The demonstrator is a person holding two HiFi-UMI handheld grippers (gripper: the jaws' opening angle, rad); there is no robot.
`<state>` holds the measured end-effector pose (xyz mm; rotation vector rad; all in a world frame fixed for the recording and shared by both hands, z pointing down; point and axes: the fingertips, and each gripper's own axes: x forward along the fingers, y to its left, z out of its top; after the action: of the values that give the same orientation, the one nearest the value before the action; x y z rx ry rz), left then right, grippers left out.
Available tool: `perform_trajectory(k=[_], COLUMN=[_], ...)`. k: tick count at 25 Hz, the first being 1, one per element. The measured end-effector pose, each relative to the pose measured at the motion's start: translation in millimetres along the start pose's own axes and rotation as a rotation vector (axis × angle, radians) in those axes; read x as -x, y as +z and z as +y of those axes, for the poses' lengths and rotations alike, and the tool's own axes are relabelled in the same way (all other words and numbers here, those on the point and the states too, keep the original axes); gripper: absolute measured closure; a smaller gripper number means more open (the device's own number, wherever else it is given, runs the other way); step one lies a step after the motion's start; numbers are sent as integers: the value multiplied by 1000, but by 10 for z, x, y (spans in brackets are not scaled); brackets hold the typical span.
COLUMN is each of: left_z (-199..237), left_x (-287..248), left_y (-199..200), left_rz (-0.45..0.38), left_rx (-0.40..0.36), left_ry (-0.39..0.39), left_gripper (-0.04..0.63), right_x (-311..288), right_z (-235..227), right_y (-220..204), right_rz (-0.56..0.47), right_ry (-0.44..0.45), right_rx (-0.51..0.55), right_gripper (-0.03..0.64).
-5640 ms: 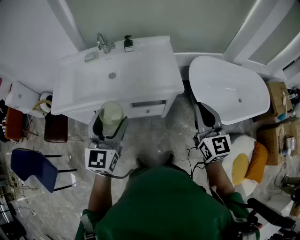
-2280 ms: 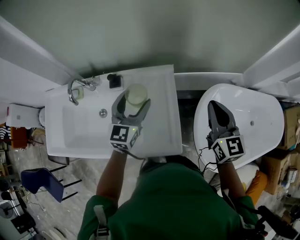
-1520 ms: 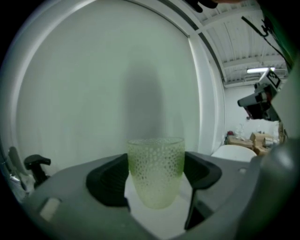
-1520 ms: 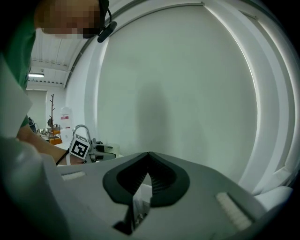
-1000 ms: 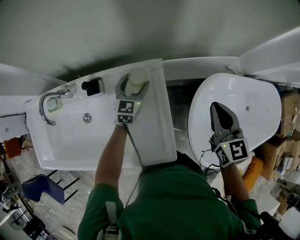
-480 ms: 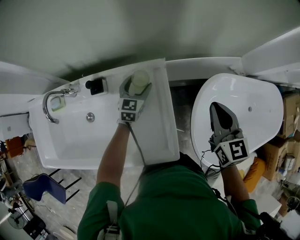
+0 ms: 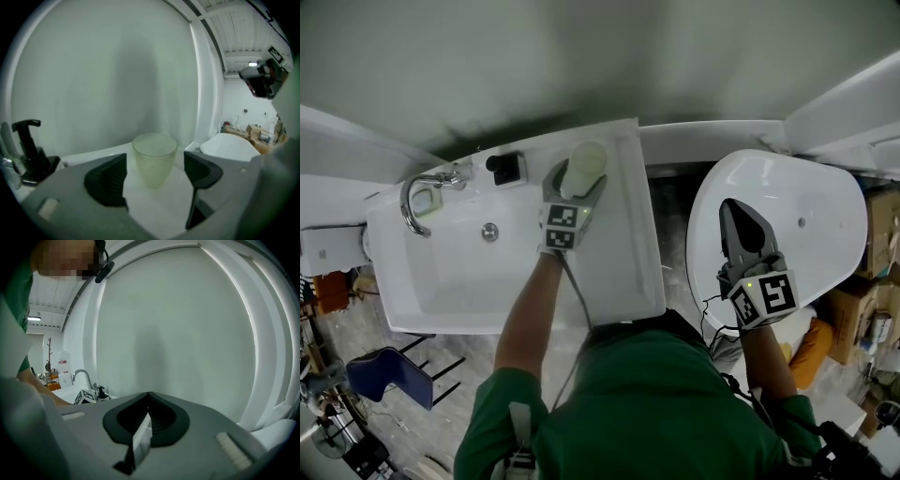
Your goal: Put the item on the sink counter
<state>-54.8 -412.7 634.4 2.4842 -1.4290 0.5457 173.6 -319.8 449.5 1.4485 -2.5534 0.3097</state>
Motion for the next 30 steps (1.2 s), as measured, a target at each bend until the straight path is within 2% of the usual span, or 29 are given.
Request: perform_trajectory(k=[7, 13, 18, 23, 30], left_z=[93, 103, 12, -126, -165], left_x=[679, 1456, 2060, 2654, 3418], left_y=[263, 748, 1047, 1368, 1732], left_rz=[-42, -156, -238, -332, -460], left_rx=[6, 7, -24, 34, 32], left_ry=[46, 70, 100, 131, 169], left_gripper=[231, 356, 418, 506, 547], right_x=[148, 311, 520, 800, 1020], right_z=[153, 343, 638, 902, 1218], right_y=[231, 445, 658, 835, 946], right_rz=[-62, -90, -165, -229, -272], right_ry=[-36, -96, -93, -93, -91], right_rx=[-4, -10, 18, 37, 52], right_gripper=[620, 620, 620, 620, 620])
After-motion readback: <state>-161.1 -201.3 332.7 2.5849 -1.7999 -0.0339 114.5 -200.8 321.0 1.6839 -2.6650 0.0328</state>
